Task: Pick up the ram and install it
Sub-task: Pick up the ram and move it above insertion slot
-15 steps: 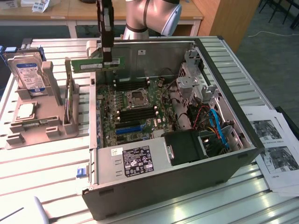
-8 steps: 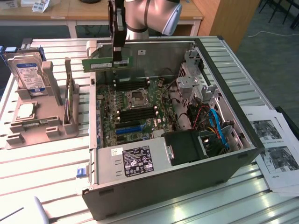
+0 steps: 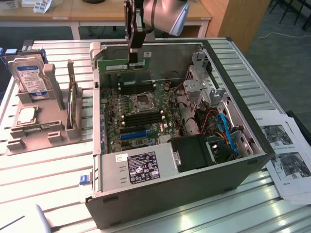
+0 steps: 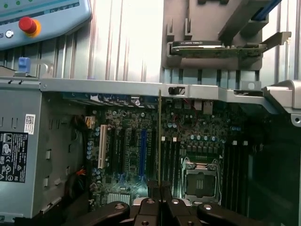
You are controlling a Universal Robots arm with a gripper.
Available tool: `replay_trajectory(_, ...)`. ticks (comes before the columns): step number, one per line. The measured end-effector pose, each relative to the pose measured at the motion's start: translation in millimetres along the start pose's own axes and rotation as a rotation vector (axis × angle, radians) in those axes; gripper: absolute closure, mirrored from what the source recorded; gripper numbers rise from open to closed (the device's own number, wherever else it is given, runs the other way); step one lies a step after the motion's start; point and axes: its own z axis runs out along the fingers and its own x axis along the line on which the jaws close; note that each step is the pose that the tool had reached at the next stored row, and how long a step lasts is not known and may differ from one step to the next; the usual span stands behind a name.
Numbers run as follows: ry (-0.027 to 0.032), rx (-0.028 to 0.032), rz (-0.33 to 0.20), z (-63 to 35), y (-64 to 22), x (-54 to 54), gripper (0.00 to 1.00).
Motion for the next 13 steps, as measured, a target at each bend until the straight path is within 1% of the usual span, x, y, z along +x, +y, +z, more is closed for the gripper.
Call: replay_trajectory(13, -0.0001, -0.0037, 0.0, -1.9, -47.4, 1.7, 0.88)
